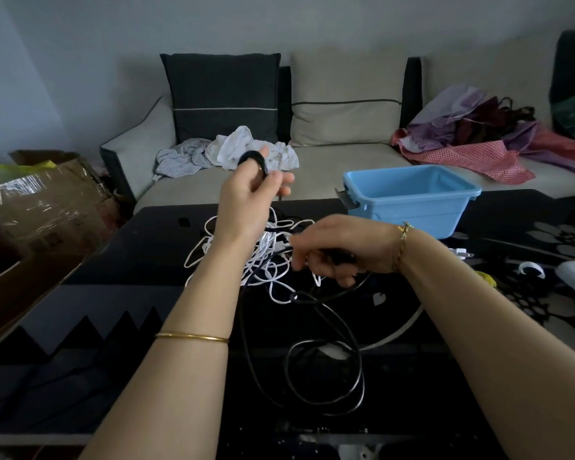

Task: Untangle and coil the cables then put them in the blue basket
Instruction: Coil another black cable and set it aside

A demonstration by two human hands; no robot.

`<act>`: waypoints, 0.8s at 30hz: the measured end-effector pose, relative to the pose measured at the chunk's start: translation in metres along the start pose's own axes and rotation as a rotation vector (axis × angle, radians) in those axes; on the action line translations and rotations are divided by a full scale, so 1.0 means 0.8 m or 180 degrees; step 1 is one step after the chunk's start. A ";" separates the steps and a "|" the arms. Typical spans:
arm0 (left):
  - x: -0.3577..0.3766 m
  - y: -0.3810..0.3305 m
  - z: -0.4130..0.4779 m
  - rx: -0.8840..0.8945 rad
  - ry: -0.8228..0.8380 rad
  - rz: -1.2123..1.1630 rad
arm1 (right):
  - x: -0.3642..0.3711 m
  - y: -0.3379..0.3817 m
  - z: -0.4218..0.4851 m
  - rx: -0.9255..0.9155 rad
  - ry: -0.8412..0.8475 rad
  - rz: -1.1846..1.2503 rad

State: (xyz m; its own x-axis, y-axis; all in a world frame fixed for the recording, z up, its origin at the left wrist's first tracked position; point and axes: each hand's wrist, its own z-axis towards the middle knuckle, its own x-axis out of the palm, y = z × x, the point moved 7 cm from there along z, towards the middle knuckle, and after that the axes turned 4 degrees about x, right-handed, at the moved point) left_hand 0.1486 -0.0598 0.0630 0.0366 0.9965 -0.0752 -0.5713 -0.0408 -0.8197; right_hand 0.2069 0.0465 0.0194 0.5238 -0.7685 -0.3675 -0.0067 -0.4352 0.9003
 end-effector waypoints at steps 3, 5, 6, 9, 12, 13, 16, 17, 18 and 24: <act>0.019 -0.005 -0.008 0.0224 0.0594 0.0956 | -0.031 -0.001 -0.005 0.0020 -0.0419 0.0243; 0.028 -0.001 -0.011 0.0199 0.0846 0.1541 | -0.051 -0.004 -0.012 0.0025 -0.0706 0.0563; 0.032 0.003 -0.012 0.0146 0.1002 0.1818 | -0.059 -0.004 -0.016 -0.0016 -0.0808 0.0778; 0.046 0.012 -0.020 -0.0115 0.1407 0.2165 | -0.076 -0.004 -0.024 -0.0377 -0.1000 0.1156; 0.054 0.013 -0.027 -0.0351 0.1609 0.1886 | -0.089 -0.005 -0.030 -0.0768 -0.1366 0.0916; 0.056 0.011 -0.029 -0.0385 0.1673 0.1849 | -0.092 -0.005 -0.030 -0.0833 -0.1443 0.0831; 0.059 0.002 -0.031 -0.0263 0.1874 0.2114 | -0.099 -0.007 -0.029 -0.0869 -0.1671 0.0592; 0.060 0.001 -0.029 -0.0217 0.1893 0.2293 | -0.101 -0.007 -0.028 -0.0840 -0.1791 0.0442; 0.059 0.000 -0.029 -0.0212 0.1883 0.2451 | -0.103 -0.008 -0.027 -0.0794 -0.1919 0.0251; 0.054 0.006 -0.029 -0.0487 0.1973 0.3107 | -0.106 0.003 -0.029 -0.0665 -0.2905 -0.1543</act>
State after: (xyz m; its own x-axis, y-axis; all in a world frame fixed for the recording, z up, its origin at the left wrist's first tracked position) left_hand 0.1661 -0.0186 0.0424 0.0545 0.3323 -0.9416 -0.4746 -0.8211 -0.3173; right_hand 0.1821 0.1217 0.0581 -0.4093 -0.6334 -0.6567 0.2242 -0.7675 0.6005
